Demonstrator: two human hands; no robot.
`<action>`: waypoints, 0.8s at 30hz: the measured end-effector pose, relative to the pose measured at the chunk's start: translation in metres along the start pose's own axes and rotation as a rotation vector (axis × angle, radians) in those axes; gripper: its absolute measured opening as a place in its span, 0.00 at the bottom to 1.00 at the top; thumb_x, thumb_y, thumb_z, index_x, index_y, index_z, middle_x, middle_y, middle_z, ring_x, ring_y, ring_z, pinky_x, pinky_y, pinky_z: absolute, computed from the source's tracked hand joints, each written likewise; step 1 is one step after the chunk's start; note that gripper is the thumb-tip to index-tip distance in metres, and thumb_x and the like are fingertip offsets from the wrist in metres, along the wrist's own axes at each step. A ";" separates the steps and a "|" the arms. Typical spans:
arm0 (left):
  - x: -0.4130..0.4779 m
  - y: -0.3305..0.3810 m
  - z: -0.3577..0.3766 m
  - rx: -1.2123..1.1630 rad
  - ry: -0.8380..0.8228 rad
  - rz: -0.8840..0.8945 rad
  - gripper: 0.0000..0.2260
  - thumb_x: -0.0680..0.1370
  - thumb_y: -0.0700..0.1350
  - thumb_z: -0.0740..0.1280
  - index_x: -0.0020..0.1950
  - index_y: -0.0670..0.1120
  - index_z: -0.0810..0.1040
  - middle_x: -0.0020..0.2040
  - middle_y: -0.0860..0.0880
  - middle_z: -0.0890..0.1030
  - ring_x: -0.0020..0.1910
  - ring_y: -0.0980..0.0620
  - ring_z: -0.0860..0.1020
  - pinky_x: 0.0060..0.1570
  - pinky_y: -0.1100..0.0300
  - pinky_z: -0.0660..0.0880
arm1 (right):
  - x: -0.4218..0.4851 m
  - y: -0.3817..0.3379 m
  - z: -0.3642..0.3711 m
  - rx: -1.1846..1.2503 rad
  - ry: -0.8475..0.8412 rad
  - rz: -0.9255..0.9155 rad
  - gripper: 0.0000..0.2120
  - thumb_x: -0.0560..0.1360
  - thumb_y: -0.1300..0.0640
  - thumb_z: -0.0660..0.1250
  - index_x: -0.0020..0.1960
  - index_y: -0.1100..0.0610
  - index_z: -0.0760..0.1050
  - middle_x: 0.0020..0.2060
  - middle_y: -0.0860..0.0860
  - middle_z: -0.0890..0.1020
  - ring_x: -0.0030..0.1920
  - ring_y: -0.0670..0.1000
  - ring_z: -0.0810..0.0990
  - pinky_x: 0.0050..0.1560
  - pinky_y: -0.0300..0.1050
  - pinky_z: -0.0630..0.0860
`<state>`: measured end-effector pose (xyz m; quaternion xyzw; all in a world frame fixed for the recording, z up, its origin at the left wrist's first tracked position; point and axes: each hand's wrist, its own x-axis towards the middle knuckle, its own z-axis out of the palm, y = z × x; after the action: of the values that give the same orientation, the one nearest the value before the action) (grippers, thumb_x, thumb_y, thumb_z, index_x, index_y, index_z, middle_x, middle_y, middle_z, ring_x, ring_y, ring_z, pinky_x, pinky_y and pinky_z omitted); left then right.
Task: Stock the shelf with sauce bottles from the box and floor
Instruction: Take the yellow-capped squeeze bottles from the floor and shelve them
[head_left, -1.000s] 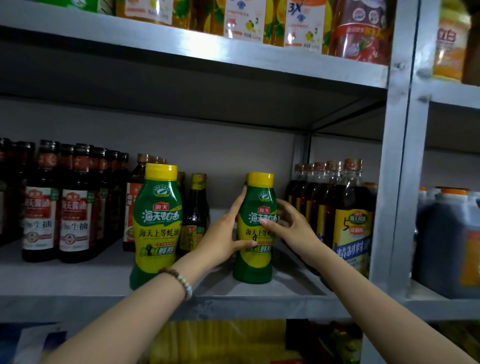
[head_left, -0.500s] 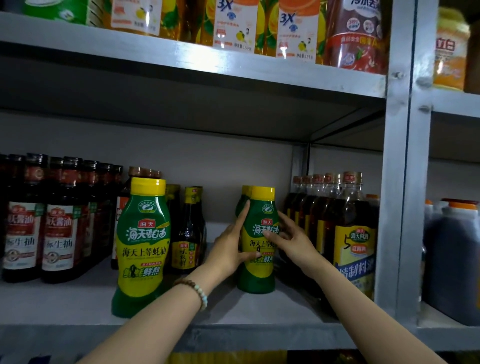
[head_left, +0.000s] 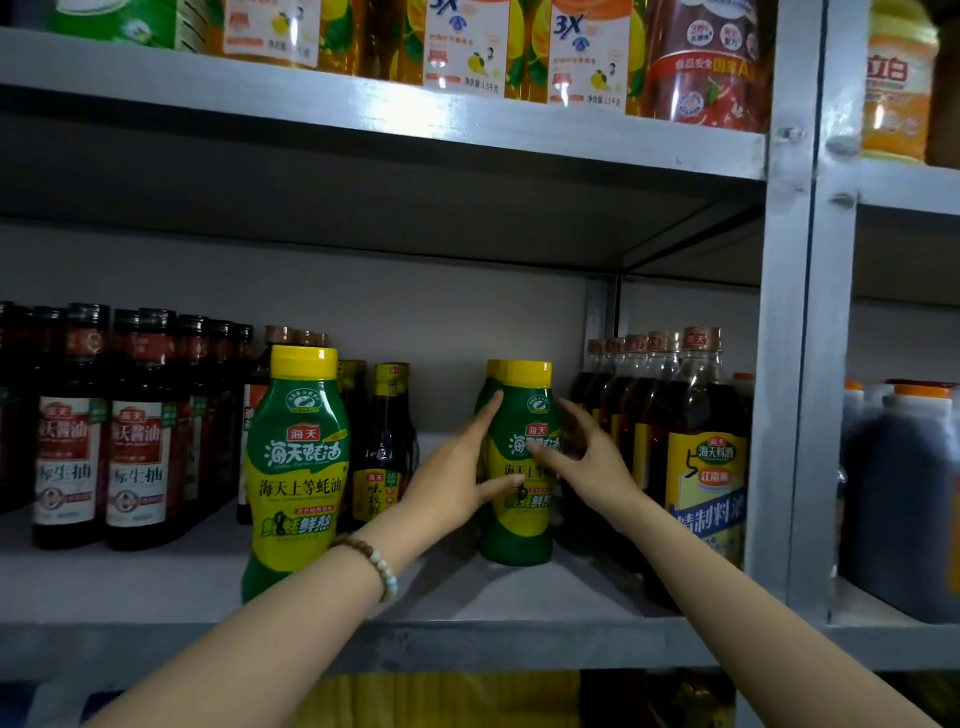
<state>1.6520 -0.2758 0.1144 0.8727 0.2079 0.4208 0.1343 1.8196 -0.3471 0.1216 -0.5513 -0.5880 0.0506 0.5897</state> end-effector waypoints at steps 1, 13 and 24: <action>-0.004 0.006 -0.011 0.104 0.034 0.040 0.38 0.73 0.54 0.70 0.76 0.60 0.49 0.71 0.51 0.68 0.59 0.50 0.75 0.56 0.55 0.75 | -0.002 -0.008 0.001 -0.037 0.050 -0.046 0.34 0.71 0.56 0.73 0.72 0.53 0.61 0.70 0.51 0.68 0.68 0.48 0.66 0.65 0.42 0.67; -0.069 -0.028 -0.154 0.293 0.438 0.117 0.28 0.74 0.55 0.68 0.72 0.54 0.64 0.71 0.54 0.66 0.69 0.59 0.60 0.68 0.59 0.59 | -0.022 -0.085 0.111 0.002 -0.117 -0.295 0.29 0.73 0.49 0.70 0.71 0.48 0.64 0.68 0.43 0.69 0.67 0.40 0.66 0.64 0.31 0.64; -0.095 -0.083 -0.145 -0.220 0.164 -0.041 0.39 0.68 0.56 0.70 0.70 0.73 0.49 0.59 0.83 0.62 0.61 0.76 0.67 0.53 0.70 0.72 | -0.025 -0.077 0.173 0.298 -0.254 -0.165 0.30 0.73 0.60 0.71 0.69 0.45 0.63 0.60 0.49 0.76 0.60 0.45 0.76 0.54 0.36 0.76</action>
<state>1.4635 -0.2393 0.1039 0.8111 0.1885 0.5081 0.2200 1.6367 -0.2919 0.1089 -0.3972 -0.6867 0.1575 0.5881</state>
